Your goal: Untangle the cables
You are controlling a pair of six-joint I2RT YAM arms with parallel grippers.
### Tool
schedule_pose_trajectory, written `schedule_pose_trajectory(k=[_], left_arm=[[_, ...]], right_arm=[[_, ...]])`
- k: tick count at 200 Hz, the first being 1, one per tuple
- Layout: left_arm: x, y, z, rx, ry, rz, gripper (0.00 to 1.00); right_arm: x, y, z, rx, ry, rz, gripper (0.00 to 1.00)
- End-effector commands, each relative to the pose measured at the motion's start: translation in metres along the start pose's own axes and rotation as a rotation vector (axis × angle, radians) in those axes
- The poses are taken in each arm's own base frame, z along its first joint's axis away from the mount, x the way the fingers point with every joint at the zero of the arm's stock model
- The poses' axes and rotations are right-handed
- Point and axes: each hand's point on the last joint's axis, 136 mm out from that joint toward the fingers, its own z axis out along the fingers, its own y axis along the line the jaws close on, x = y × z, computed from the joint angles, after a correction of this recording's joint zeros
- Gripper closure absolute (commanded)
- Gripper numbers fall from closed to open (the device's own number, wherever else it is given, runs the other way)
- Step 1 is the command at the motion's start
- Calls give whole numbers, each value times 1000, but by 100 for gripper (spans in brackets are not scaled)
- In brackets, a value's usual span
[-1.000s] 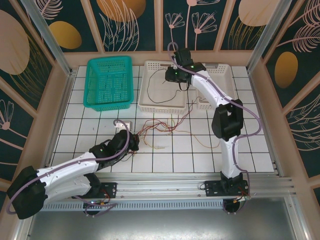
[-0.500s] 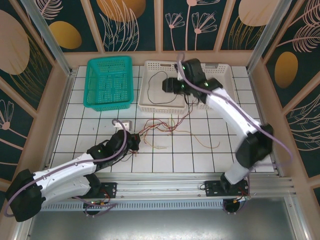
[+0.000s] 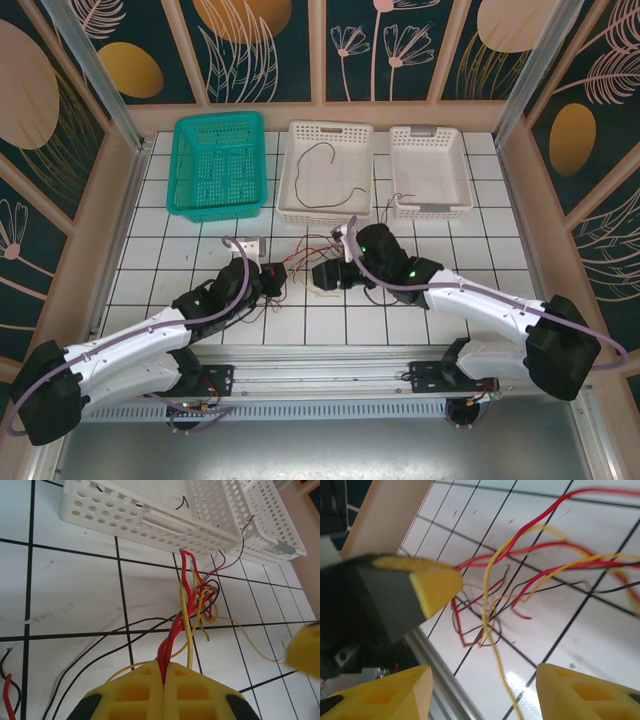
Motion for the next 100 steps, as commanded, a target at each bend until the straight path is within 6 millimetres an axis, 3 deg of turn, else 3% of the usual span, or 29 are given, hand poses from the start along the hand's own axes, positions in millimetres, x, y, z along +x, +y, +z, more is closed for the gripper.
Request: schedule_pose_trajectory(k=[1, 52, 86, 100], left_arm=[[-15, -23, -3, 80, -38, -37, 100], [-19, -29, -5, 100, -44, -54, 100], [-21, -31, -8, 105, -49, -56, 100], [-20, -30, -8, 107, -50, -59, 100]], right_arm=[[-11, 21, 10, -59, -87, -54, 43], [1, 5, 42, 66, -51, -114, 44], [2, -13, 51, 154, -39, -125, 47], [4, -13, 54, 155, -32, -128, 56]])
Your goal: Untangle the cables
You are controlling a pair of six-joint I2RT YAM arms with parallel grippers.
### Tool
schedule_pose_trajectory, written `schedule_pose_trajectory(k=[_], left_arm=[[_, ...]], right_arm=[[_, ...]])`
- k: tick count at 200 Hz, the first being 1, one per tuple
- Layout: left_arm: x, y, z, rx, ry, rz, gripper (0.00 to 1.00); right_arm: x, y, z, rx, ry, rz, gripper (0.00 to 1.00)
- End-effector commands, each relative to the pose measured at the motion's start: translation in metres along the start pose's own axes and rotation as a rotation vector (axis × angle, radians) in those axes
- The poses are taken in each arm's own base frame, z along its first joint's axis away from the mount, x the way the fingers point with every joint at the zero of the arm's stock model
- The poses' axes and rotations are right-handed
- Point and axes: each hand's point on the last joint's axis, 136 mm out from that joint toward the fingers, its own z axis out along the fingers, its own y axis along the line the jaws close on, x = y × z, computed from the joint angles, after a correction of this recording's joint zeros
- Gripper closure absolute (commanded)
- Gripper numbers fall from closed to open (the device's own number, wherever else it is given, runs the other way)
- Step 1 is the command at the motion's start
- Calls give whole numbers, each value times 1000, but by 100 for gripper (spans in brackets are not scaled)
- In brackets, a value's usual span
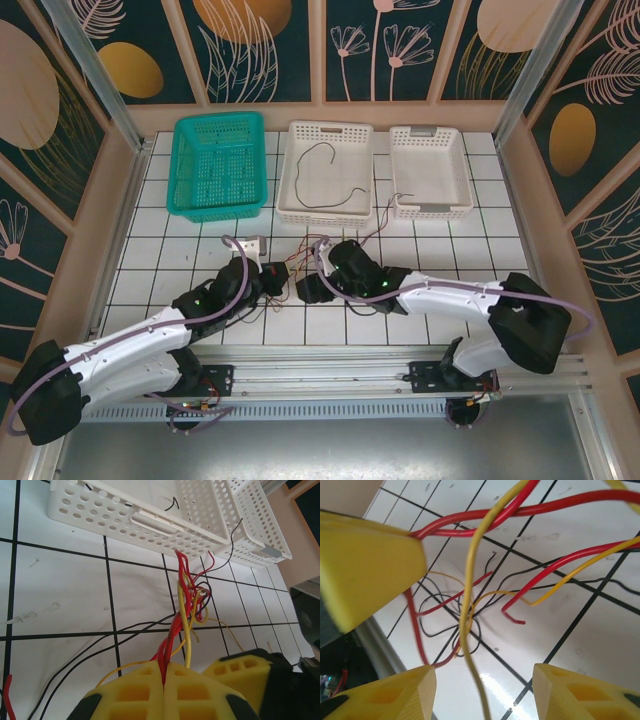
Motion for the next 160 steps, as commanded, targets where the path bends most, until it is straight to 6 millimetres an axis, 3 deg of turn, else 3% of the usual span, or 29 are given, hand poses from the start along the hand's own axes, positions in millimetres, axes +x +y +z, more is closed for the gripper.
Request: schedule_pose_trajectory(k=[1, 37, 75, 115, 160], left_arm=[[-18, -24, -7, 78, -52, -28, 100], [-21, -20, -10, 53, -64, -14, 100], [-26, -2, -19, -63, -72, 32, 100], [-34, 17, -34, -190, -88, 58, 100], [-51, 22, -52, -267, -129, 87, 100]], right_arm=[[-17, 3, 2, 24, -53, -38, 57], [-19, 1, -2, 45, -58, -41, 100], [-40, -22, -43, 138, -140, 3, 100], [-67, -70, -111, 168, -281, 177, 100], [-81, -95, -171, 203, -389, 246, 100]])
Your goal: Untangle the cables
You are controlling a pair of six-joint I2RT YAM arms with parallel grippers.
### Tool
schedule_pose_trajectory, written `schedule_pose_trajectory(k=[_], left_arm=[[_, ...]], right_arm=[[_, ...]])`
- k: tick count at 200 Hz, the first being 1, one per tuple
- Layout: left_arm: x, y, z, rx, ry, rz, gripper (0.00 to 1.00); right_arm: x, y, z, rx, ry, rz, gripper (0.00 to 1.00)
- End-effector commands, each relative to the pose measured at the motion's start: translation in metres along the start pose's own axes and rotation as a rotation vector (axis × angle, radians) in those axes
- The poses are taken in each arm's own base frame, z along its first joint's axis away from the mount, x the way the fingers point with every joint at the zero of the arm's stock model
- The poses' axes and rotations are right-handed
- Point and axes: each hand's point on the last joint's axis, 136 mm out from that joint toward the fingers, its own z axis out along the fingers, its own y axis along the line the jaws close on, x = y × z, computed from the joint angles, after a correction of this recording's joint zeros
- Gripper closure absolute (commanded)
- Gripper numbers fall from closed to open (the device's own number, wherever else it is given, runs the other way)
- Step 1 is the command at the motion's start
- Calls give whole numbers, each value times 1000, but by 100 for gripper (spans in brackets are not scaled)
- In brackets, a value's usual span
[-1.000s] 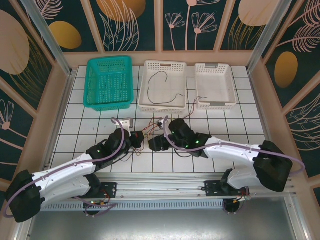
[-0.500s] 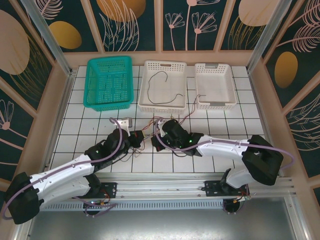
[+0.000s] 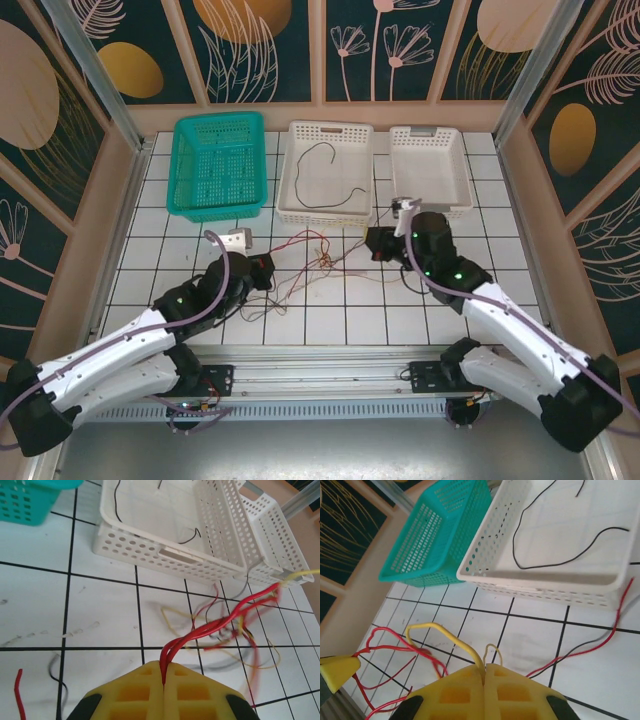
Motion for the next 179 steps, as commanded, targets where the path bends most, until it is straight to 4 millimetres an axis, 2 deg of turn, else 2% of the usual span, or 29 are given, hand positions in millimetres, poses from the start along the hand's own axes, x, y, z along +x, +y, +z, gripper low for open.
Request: schedule_pose_trajectory(k=[1, 34, 69, 93, 133, 179], left_arm=[[-13, 21, -11, -127, -37, 52, 100], [-23, 26, -20, -182, -51, 90, 100], [-47, 36, -39, -258, -114, 124, 100], [-59, 44, -45, -301, -134, 144, 100], [-65, 54, -45, -323, -128, 147, 100], [-70, 58, -47, -349, -132, 166, 100]], right_arm=[[0, -21, -17, 67, 14, 40, 100], [-35, -37, -53, 169, -107, 63, 100], [-70, -63, -99, 340, -258, 99, 100], [-87, -70, -123, 386, -328, 116, 100], [-115, -62, -161, 418, -441, 118, 100], [-151, -29, -209, 411, -586, 87, 100]])
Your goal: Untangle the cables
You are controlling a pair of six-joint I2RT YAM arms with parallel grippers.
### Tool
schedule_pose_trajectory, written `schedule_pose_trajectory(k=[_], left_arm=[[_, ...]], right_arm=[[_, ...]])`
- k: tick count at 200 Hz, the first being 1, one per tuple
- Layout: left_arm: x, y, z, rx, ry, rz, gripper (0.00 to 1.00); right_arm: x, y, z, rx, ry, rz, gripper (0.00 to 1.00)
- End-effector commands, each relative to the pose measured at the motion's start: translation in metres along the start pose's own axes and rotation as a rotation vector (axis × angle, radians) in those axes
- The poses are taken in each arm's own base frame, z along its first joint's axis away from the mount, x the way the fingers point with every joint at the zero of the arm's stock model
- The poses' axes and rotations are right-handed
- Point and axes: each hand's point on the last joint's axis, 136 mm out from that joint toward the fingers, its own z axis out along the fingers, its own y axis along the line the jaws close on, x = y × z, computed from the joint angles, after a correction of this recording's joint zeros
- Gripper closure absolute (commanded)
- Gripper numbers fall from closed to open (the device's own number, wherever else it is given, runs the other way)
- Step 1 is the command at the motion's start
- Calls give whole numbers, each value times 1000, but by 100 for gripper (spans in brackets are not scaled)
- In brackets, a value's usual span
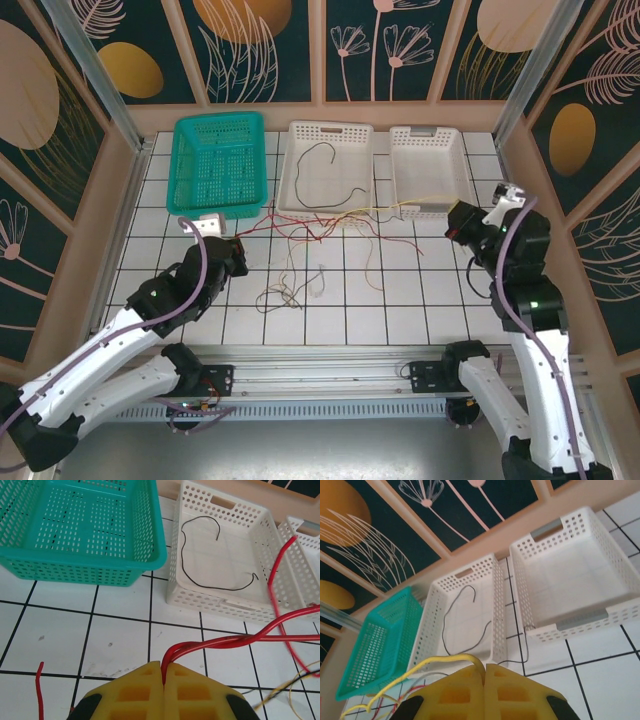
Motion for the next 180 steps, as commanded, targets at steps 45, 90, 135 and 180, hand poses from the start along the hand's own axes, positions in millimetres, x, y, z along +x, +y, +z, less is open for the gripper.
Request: schedule_pose_trajectory(k=[45, 90, 135, 180], left_arm=[[-16, 35, -10, -163, -42, 66, 100], [-23, 41, -14, -202, -57, 95, 100], [-31, 50, -19, -255, -76, 115, 100], [-30, 52, -17, -261, -77, 121, 100]], right_arm=[[-77, -4, -59, 162, -273, -15, 100], [-92, -12, -79, 245, -334, -13, 100], [-104, -16, -97, 301, -386, -18, 100], [-103, -9, -102, 267, -384, -15, 100]])
